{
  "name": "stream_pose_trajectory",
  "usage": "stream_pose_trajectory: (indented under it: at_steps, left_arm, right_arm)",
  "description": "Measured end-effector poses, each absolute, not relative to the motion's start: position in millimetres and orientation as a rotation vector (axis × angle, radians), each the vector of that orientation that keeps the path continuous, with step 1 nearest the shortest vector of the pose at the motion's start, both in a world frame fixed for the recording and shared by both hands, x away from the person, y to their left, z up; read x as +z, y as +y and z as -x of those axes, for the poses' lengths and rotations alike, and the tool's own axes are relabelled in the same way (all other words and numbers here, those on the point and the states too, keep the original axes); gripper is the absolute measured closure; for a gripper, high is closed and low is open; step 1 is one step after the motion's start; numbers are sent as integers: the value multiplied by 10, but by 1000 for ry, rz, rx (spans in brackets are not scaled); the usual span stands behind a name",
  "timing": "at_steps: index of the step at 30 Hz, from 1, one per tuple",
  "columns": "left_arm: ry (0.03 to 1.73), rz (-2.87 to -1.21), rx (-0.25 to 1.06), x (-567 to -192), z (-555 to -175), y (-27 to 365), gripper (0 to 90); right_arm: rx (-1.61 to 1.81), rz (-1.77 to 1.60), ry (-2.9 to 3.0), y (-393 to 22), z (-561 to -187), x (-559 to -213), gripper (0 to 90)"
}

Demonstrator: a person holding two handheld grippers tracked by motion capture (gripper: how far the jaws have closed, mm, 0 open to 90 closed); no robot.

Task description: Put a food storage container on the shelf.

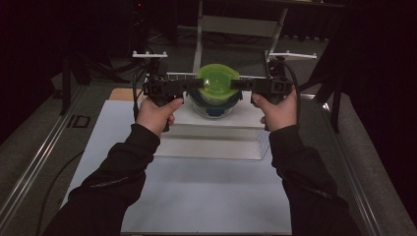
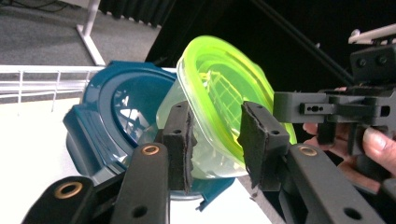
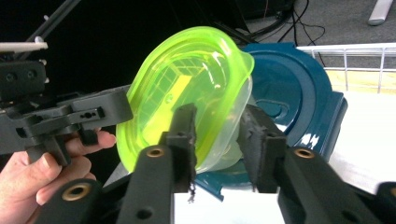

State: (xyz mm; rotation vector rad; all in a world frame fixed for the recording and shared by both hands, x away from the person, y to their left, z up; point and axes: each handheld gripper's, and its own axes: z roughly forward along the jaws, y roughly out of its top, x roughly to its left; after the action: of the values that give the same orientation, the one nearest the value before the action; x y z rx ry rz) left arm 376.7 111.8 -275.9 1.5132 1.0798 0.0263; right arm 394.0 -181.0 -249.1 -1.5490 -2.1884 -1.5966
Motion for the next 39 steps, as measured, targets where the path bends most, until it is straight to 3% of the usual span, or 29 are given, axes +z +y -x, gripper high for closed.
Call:
stream_pose_trajectory:
  at_steps: [7, 15, 22, 34, 39]
  left_arm:
    - [1066, -1513, 70, -2754, -3801, 1115, 497]
    - [1066, -1500, 102, -2754, -3768, 1192, 468]
    - [1020, -1509, 134, -2779, -3572, 1251, 468]
    - [943, -1527, 158, -2905, -3195, 1346, 468]
    - [876, -1538, 191, -3060, -2945, 1359, 434]
  right_arm:
    - [-1626, 1527, -2193, -1800, -3986, -2478, 531]
    - [-1709, 1495, -2265, -1822, -3891, -2398, 433]
    - [-1770, 1453, -2298, -1898, -3709, -2395, 428]
    - [-1775, 1348, -2338, -1850, -3394, -2678, 466]
    - [-1782, 1319, -2355, -1770, -3310, -2794, 539]
